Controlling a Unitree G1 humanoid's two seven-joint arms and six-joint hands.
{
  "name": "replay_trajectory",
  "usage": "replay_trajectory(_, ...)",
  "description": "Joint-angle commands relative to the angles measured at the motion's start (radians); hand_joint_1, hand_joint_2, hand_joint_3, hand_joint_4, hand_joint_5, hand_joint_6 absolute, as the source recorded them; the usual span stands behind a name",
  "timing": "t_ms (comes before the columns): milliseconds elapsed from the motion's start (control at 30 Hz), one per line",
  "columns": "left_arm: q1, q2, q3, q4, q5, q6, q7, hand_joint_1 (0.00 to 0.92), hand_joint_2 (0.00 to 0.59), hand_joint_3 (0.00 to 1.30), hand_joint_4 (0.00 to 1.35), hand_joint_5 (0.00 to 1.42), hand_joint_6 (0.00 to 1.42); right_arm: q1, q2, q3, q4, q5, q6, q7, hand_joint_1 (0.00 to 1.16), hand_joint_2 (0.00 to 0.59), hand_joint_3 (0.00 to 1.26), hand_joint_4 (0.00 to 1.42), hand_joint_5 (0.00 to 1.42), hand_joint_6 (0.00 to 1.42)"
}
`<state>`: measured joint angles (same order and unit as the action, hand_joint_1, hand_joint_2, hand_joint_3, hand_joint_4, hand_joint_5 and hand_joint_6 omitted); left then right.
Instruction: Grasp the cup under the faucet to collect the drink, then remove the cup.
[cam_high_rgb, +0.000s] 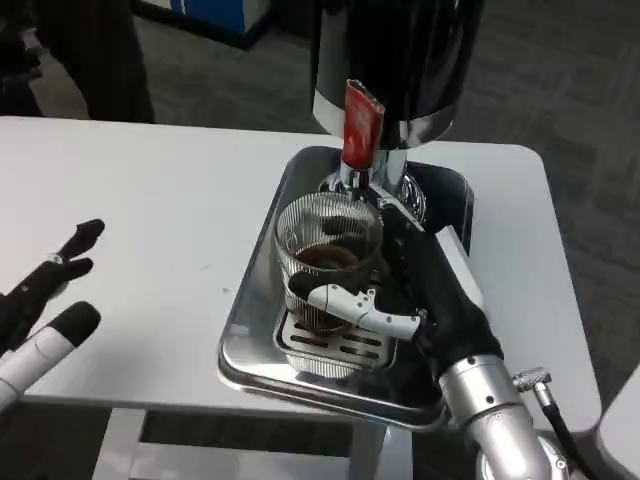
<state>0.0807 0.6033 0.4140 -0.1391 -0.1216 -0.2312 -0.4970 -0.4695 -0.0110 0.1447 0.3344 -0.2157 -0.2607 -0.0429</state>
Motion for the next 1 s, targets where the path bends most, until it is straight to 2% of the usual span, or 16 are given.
replay_trajectory(33, 0.018, 0.000, 0.011, 0.002, -0.009, 0.003, 0.010, 0.000, 0.054, 0.05, 0.00, 0.04, 0.00, -0.003, 0.008, 0.012, 0.020, -0.009, 0.012, -0.001, 0.77, 0.152, 0.23, 0.41, 0.47, 0.43)
replay_trajectory(400, 0.020, -0.001, 0.013, -0.001, -0.011, 0.001, 0.009, 0.000, 0.054, 0.05, 0.00, 0.04, 0.00, 0.011, 0.013, 0.010, 0.019, -0.021, 0.002, -0.043, 0.80, 0.156, 0.39, 0.53, 0.59, 0.56)
replay_trajectory(900, 0.025, -0.001, 0.013, -0.014, -0.014, 0.005, 0.010, 0.000, 0.055, 0.06, 0.00, 0.04, 0.00, 0.045, 0.015, 0.008, -0.024, -0.045, -0.017, -0.097, 0.83, 0.153, 0.52, 0.61, 0.73, 0.65)
replay_trajectory(1000, 0.025, -0.001, 0.013, -0.016, -0.013, 0.006, 0.011, 0.000, 0.055, 0.06, 0.00, 0.04, 0.00, 0.055, 0.017, 0.008, -0.032, -0.052, -0.027, -0.115, 0.84, 0.157, 0.59, 0.64, 0.79, 0.74)
